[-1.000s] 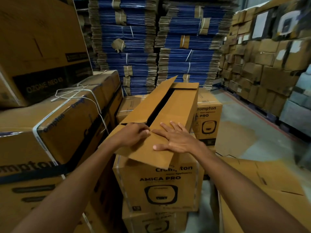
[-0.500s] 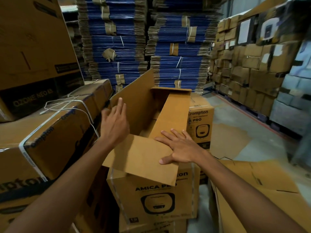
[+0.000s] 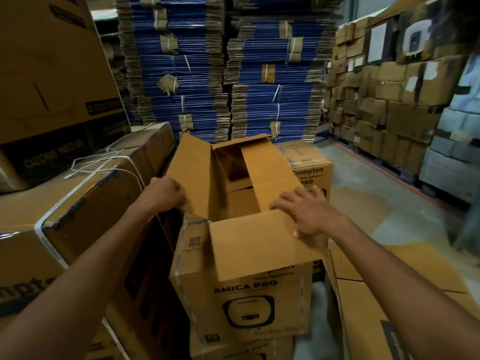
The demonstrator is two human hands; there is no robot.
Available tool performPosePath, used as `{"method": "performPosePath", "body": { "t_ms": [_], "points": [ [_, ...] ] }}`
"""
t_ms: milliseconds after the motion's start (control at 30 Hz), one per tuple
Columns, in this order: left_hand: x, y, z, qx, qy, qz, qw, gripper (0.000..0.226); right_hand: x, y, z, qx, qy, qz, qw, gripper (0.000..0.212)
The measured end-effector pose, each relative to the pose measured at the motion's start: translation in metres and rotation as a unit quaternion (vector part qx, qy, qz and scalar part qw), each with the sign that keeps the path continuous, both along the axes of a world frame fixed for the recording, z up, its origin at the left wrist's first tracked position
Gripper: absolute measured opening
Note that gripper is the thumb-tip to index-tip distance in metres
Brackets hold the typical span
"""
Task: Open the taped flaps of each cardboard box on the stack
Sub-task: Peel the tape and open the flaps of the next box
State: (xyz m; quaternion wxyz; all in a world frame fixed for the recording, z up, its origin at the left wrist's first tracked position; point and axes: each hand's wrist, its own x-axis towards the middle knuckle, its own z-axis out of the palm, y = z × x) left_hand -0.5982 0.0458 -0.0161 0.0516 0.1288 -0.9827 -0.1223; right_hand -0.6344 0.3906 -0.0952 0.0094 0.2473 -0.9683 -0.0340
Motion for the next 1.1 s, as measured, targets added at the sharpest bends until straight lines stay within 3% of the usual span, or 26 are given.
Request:
{"method": "performPosePath", "body": {
  "t_ms": [100,167,233,300,433,567,633,700,767,833,933,1000,1100],
  "points": [
    [0.015,0.039,-0.005,0.12,0.054,-0.044,0.99,0.027,-0.003,0.011,0.014,-0.014,0.04,-0.083,0.996,0.085],
    [0.02,0.067,-0.015,0.187,0.092,-0.052,0.977,0.022,0.009,0.001,0.026,-0.073,0.04,-0.074,0.994,0.073],
    [0.027,0.099,-0.022,0.235,0.124,-0.062,0.962,0.02,0.032,-0.024,0.035,-0.188,-0.047,-0.024,0.981,0.068],
    [0.034,0.126,-0.027,0.245,0.153,-0.086,0.953,0.021,0.051,-0.052,0.033,-0.223,-0.091,0.002,0.971,0.063],
    [0.043,0.145,-0.023,0.271,0.143,-0.171,0.936,0.035,0.057,-0.065,0.016,-0.191,0.042,-0.031,0.98,0.033],
    [0.03,0.116,-0.011,0.148,0.121,-0.264,0.945,0.075,0.05,-0.027,0.009,-0.251,0.025,-0.035,0.967,0.055],
    [0.015,0.092,-0.007,0.061,0.082,-0.26,0.96,0.084,0.048,0.004,0.01,-0.251,0.014,-0.034,0.967,0.066],
    [0.0,0.067,-0.011,-0.073,0.079,-0.222,0.969,0.072,0.046,0.036,0.011,-0.273,-0.006,-0.045,0.961,0.065],
    [-0.01,0.051,-0.017,-0.191,0.138,-0.201,0.951,0.046,0.044,0.06,0.012,-0.297,-0.019,-0.065,0.953,0.053],
    [-0.014,0.05,-0.024,-0.241,0.199,-0.216,0.925,0.025,0.046,0.073,0.023,-0.31,-0.042,-0.049,0.948,0.039],
    [-0.012,0.067,-0.024,-0.258,0.194,-0.26,0.91,0.027,0.059,0.073,0.062,-0.346,-0.072,0.009,0.935,0.038],
    [-0.012,0.084,-0.023,-0.264,0.199,-0.283,0.9,0.031,0.065,0.066,0.085,-0.297,-0.068,0.022,0.952,0.048],
    [-0.007,0.113,-0.021,-0.279,0.217,-0.318,0.88,0.034,0.064,0.046,0.095,-0.106,-0.012,-0.042,0.993,0.056]
  ]
}}
